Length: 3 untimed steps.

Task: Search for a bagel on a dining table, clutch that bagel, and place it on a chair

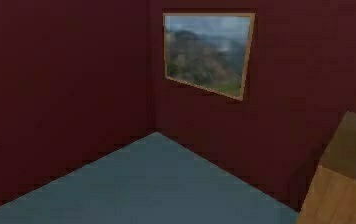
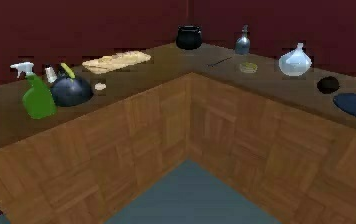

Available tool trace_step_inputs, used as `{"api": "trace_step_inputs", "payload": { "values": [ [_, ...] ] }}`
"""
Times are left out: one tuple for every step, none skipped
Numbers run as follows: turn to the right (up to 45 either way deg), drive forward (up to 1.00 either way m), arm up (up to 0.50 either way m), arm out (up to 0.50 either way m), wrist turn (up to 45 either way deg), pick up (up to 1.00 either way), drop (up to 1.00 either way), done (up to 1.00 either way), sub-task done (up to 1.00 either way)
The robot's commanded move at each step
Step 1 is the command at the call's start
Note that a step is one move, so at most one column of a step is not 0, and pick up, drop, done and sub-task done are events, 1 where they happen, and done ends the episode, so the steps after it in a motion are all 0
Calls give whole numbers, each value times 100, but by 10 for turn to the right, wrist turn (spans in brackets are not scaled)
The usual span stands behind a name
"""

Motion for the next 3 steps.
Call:
{"api": "trace_step_inputs", "payload": {
  "values": [
    [-450,0,0,0,0,0,0,0,0],
    [0,15,0,0,0,0,0,0,0],
    [-450,0,0,0,0,0,0,0,0]
  ]
}}
